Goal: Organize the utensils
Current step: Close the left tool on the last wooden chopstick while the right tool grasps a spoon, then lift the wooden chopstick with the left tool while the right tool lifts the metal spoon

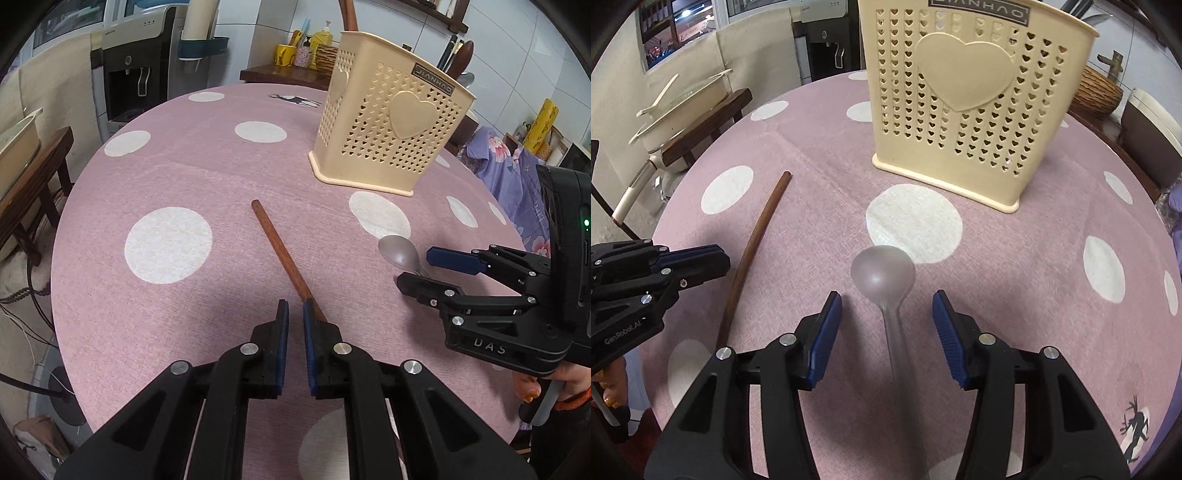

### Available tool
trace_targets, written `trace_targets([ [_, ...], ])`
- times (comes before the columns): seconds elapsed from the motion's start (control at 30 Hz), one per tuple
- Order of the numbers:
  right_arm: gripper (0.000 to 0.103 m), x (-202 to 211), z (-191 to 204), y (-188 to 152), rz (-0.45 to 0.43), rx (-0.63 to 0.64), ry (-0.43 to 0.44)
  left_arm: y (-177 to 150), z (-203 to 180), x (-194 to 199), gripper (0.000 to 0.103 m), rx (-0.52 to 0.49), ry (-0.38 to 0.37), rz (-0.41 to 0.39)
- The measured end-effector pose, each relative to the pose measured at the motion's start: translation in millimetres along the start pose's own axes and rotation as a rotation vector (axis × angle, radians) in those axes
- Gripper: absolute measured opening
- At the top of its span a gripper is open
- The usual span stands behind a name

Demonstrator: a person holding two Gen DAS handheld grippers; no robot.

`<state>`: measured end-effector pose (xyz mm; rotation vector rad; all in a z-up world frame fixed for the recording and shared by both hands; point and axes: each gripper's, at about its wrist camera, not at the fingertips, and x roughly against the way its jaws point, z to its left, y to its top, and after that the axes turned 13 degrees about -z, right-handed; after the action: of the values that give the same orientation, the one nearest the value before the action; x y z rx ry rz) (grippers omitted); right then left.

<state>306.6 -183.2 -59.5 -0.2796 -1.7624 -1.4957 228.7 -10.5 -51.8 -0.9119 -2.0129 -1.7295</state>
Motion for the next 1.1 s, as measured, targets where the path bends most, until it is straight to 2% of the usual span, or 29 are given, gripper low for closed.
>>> trace_targets([
  [0.27,0.037,-10.6,8.1,12.2,0.01,0.029,0.016,0.8,4.9,-2.3,0.011,0.011,0.011,0.004],
  [0.33,0.037,-12.4,9.9,14.3,0.013,0.03,0.015,1.5,4.8,-2.8,0.011,0.011,0.012,0.005],
  [0.53,0.036,-8.1,3.0,12.4,-0.005,-0.012,0.011,9.2,7.0,-6.0,0.025,0.038,0.008,-0.008],
  [0.7,0.036,15.3,-10.4,13.7,-0.081,-0.086,-0.003,20.1,-0.4,-17.9,0.031,0.024,0.022,-0.01],
  [0.9,0.036,59.5,-28.2,23.6,-0.219,-0.196,0.001,29.9,-5.3,-33.5,0.031,0.014,0.06,-0.007],
  [1.1,0.036,99.7,-37.7,31.3,-0.321,-0.239,0.009,29.1,-2.8,-38.1,0.031,0.025,0.073,-0.001],
])
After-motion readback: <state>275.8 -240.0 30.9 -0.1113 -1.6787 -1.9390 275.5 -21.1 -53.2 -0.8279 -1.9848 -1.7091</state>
